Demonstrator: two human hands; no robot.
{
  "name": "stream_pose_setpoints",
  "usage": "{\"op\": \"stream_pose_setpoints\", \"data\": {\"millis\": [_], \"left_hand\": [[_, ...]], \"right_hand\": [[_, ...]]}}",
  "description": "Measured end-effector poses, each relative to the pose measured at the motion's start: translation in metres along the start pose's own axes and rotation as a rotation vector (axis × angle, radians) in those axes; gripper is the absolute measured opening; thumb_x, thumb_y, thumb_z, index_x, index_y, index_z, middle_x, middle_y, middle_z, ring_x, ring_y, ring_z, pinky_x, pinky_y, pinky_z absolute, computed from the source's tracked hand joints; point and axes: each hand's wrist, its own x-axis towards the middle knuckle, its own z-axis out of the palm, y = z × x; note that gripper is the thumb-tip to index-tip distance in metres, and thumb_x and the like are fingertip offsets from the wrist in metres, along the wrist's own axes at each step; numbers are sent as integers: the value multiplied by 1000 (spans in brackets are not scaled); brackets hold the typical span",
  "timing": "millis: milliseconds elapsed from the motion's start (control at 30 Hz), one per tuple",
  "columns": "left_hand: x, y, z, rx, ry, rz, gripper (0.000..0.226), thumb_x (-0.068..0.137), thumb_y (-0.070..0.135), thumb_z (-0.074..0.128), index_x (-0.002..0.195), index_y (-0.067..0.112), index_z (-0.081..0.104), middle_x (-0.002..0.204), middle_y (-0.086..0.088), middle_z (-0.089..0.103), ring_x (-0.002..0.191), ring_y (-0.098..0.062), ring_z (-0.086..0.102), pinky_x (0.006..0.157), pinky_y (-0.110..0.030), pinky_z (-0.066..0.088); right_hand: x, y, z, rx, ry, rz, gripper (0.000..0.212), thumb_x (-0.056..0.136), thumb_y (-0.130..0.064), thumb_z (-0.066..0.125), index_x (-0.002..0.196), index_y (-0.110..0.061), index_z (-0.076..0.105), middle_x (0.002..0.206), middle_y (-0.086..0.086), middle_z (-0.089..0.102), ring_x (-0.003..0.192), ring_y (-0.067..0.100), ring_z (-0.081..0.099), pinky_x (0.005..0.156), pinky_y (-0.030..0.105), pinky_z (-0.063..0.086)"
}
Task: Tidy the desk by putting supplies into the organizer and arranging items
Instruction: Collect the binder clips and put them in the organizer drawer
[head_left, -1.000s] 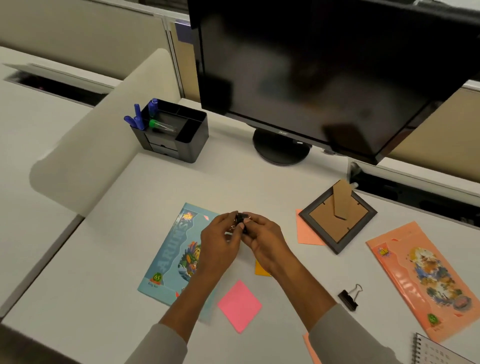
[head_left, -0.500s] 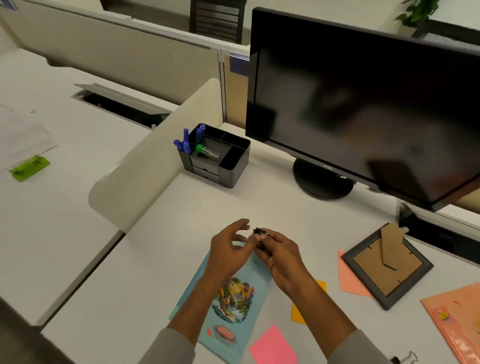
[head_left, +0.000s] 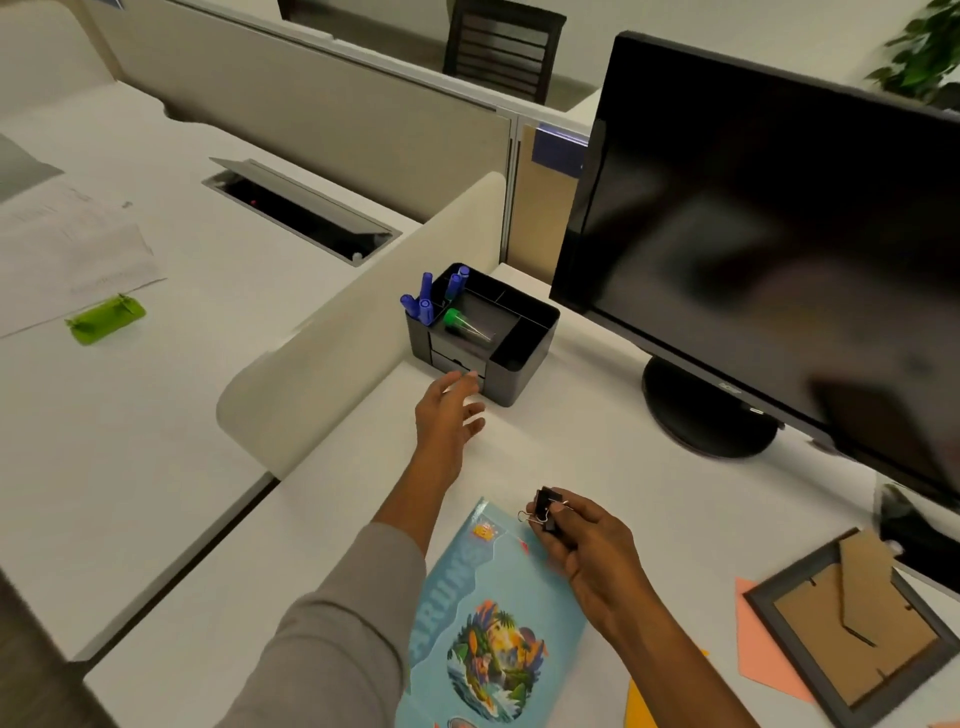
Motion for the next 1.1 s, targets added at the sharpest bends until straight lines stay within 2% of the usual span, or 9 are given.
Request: {"op": "stream_pose_setpoints", "data": {"millis": [67, 167, 267, 433, 600, 733, 800, 967, 1100], "left_hand": [[12, 5, 4, -170, 1, -111, 39, 90, 36, 71, 122, 16, 63, 107, -10, 68, 79, -20, 62, 65, -32, 52], [26, 4, 6, -333, -8, -171, 53, 91, 50, 65, 130, 15, 55, 93, -12, 66, 62, -15, 54, 53, -27, 45], [33, 2, 7, -425, 8, -180, 57, 92, 56, 59, 130, 14, 55, 78, -10, 63, 56, -14, 49, 52, -25, 39], [43, 1, 12, -548, 53, -168, 55, 92, 54, 60, 127, 11, 61, 65, -4, 58, 52, -11, 47, 49, -22, 37], [46, 1, 18, -573, 92, -177, 49, 93, 47, 63, 120, 7, 64, 63, -3, 55, 52, -10, 44, 48, -20, 36], [42, 0, 22, -557, 126, -199, 28, 94, 36, 66, 101, 9, 64, 55, 0, 55, 49, -9, 44, 47, -19, 37], [41, 0, 23, -553, 135, -201, 22, 92, 31, 70, 99, 11, 64, 55, 0, 56, 48, -8, 45, 46, -19, 38], [40, 4, 27, -544, 133, -193, 24, 85, 29, 79, 94, 10, 67, 64, -3, 59, 49, -9, 47, 44, -18, 41], [40, 7, 30, -521, 158, -180, 31, 78, 32, 85, 81, 10, 63, 61, -2, 56, 47, -8, 44, 45, -18, 43]], "right_hand": [[2, -2, 0, 3, -3, -6, 20, 95, 4, 56, 109, 1, 70, 103, 19, 75, 97, 29, 73, 84, 32, 61], [6, -4, 0, 16, -3, -14, 20, 94, 4, 58, 109, 1, 70, 103, 20, 75, 98, 29, 73, 86, 34, 60], [10, -5, -4, 21, -6, -9, 20, 93, 4, 59, 109, 2, 70, 104, 21, 74, 100, 30, 72, 87, 34, 59], [18, -2, -11, 34, 1, 13, 22, 93, 5, 57, 114, 3, 66, 107, 22, 73, 102, 31, 72, 89, 36, 58], [19, 0, -13, 41, 8, 28, 23, 93, 5, 58, 114, 4, 66, 107, 22, 73, 99, 30, 73, 87, 36, 59], [18, 0, -13, 39, 13, 38, 23, 93, 5, 57, 115, 4, 65, 105, 21, 74, 95, 29, 74, 82, 34, 61], [16, 0, -13, 37, 18, 43, 23, 93, 5, 57, 114, 4, 65, 105, 21, 74, 96, 29, 74, 82, 34, 61], [13, 0, -18, 36, 29, 49, 22, 93, 5, 58, 114, 4, 66, 105, 22, 74, 98, 31, 73, 84, 36, 60], [13, -2, -20, 37, 37, 49, 22, 93, 5, 58, 113, 4, 65, 104, 22, 74, 96, 30, 74, 83, 35, 61]]}}
